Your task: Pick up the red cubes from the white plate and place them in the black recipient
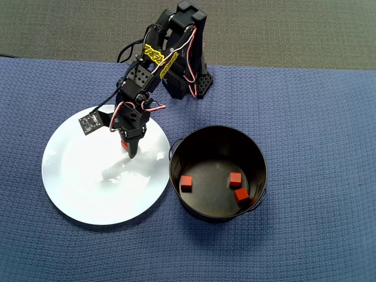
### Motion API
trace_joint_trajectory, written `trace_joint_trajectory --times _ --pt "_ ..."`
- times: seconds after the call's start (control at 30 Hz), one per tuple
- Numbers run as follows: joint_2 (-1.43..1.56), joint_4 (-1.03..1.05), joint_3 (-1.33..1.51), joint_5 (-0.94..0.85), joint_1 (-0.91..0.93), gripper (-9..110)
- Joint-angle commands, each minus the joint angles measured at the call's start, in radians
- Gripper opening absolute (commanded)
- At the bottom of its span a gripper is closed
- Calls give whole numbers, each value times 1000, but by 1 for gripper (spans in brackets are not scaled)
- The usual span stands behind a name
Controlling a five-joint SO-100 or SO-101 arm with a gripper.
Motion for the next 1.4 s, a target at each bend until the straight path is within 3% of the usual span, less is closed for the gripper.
trace_joint_trajectory --times 0.0,0.67,0.87,1.03,1.2,1.37 --pt "60 9 -2 18 -15 12" --pt "77 12 -3 83 -29 0" --pt "141 101 -155 253 -23 0" --pt "141 368 -495 459 -75 0" --pt "31 623 -853 683 -264 0" --pt "-6 684 -939 825 -531 0"
